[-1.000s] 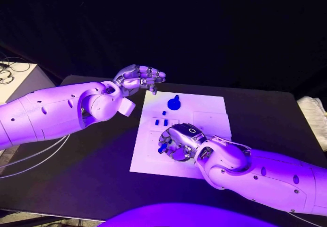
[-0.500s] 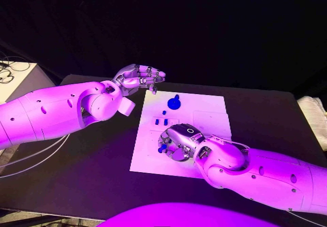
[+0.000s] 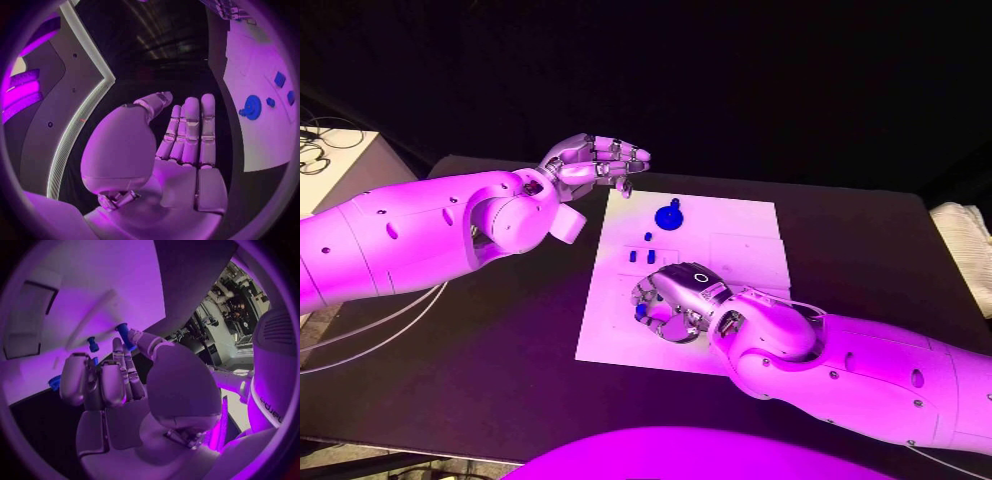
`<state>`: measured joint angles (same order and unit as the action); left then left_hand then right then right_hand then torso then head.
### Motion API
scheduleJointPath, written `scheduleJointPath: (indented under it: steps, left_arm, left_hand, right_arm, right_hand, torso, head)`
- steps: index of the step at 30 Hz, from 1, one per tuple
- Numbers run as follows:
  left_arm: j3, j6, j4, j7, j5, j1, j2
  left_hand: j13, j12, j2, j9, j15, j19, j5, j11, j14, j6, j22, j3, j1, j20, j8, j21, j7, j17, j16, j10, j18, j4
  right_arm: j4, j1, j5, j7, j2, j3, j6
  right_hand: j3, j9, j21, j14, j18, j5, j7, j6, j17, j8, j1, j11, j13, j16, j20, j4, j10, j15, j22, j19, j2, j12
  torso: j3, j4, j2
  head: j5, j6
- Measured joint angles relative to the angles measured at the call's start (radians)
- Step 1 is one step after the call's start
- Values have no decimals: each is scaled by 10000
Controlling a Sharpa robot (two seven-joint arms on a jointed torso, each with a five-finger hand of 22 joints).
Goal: Assemble the parts on the task board
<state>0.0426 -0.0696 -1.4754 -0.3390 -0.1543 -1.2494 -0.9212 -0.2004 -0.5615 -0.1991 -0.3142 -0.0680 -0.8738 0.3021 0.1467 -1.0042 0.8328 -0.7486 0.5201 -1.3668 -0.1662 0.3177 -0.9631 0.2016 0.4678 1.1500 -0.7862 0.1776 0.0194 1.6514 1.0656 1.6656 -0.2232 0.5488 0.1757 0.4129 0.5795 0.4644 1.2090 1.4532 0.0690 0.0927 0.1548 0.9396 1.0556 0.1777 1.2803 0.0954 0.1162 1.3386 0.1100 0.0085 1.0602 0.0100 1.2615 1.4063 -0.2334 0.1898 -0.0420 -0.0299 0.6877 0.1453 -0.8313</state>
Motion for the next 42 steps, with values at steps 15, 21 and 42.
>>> scheduleJointPath:
  steps: [15,21,42]
  left_arm:
    - [0,4,-8,25,1,-1,-18]
    - [0,7,-8,33,1,-2,-18]
    - [13,29,34,53,16,7,-37]
  left_hand:
    - [-1,0,0,1,0,0,0,0,0,0,0,0,0,0,0,0,0,1,0,-1,0,0]
    - [-1,1,0,1,0,0,0,0,0,0,-1,0,0,0,0,0,0,1,0,-1,0,0]
    - [18,1,0,2,0,0,0,-1,0,-36,9,0,0,0,36,0,35,-9,0,-1,-1,0]
  right_arm:
    - [68,3,-92,137,106,0,170]
    - [237,3,-162,205,316,0,418]
    - [1818,1436,-4413,663,4467,-177,1104]
  right_hand:
    - [-724,-38,-1040,-405,222,45,60,-260,-830,-138,98,132,169,-314,118,87,-1201,115,-765,-441,-11,639]
    - [-3106,-127,-3271,-1718,711,450,-98,-979,-2528,-511,1313,453,323,-878,392,762,-3221,446,-2360,-1654,356,1670]
    - [-4997,212,316,127,72,48,-236,81,416,119,1092,-344,1701,756,-382,2782,890,-406,404,505,609,5135]
  torso:
    - [12,-2,-7]
    - [13,-6,-5]
    - [18,-129,-166]
  head:
    - [7,-15]
    - [-7,-1]
    - [-823,303]
